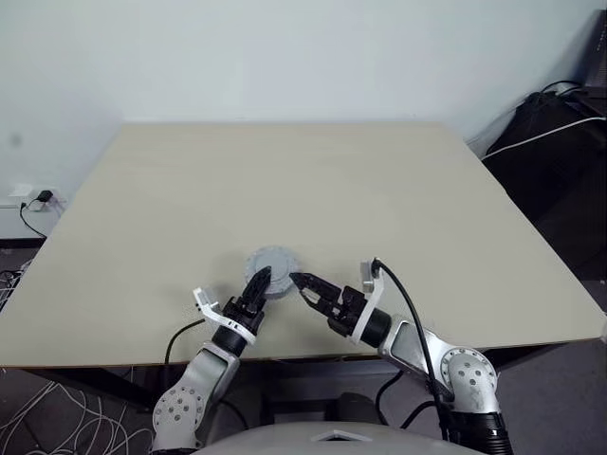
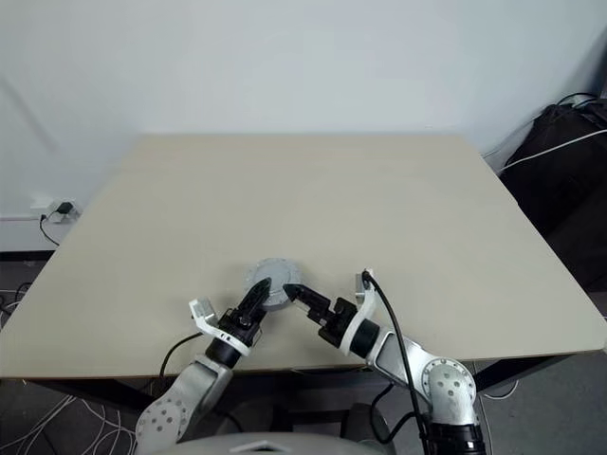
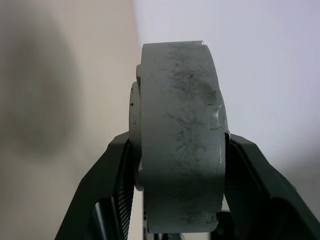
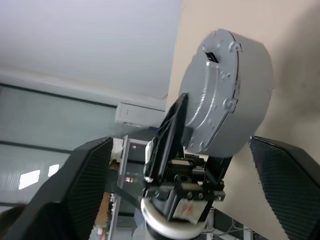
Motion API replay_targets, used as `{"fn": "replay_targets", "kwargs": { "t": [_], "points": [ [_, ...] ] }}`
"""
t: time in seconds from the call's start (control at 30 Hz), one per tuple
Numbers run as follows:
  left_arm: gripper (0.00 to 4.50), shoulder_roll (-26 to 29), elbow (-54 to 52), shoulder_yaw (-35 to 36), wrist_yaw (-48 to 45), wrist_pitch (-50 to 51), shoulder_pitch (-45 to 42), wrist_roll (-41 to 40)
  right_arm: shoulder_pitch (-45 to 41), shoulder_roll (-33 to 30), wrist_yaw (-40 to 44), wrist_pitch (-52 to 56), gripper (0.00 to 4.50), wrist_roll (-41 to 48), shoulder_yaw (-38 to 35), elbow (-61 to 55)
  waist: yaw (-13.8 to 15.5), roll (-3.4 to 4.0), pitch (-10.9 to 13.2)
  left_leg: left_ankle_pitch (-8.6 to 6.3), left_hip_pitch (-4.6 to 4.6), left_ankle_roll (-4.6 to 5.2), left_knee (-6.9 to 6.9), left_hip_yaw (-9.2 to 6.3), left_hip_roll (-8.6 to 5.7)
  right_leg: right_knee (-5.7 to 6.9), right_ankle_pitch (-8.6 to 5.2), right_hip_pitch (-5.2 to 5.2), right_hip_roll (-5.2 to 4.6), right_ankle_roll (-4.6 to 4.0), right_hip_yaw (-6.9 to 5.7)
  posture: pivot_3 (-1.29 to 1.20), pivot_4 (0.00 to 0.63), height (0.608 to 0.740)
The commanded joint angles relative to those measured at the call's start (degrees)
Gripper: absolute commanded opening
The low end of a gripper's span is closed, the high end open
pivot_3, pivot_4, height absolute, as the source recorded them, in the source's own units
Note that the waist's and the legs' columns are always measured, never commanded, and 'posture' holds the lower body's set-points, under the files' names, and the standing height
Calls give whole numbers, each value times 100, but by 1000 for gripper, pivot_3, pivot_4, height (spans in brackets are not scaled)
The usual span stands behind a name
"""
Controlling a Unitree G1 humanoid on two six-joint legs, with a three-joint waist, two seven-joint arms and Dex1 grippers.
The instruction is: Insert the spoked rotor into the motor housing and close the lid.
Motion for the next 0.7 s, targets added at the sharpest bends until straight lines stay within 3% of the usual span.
{"fn": "replay_targets", "kwargs": {
  "t": [0.03,0.2,0.4,0.7],
  "points": [
    [2133,-446,-51,224,123,-289,-508,78,-34,-80,198,-331,4500,-422,-93,-384,7,0,0,0,0,0,1,0,0,0,0,1,0,1,-1,0,0,740],
    [2133,-319,556,713,502,-737,-1227,464,160,-499,945,-1405,4500,-2564,407,-963,16,-5,-2,2,-2,4,10,2,-3,-1,5,2,2,9,-13,0,0,740],
    [2133,-234,1430,1302,806,-1097,-2093,909,519,-866,1660,-3360,4500,-5227,1131,-875,14,-17,-2,5,-6,10,18,3,-6,-1,8,6,42,17,-14,0,0,740],
    [2132,-126,2762,1844,699,-1251,-3260,1481,747,-744,2023,-4793,4500,-6721,1366,-348,49,-67,14,17,-5,20,39,2,-7,1,22,17,35,40,-19,0,0,740]
  ]
}}
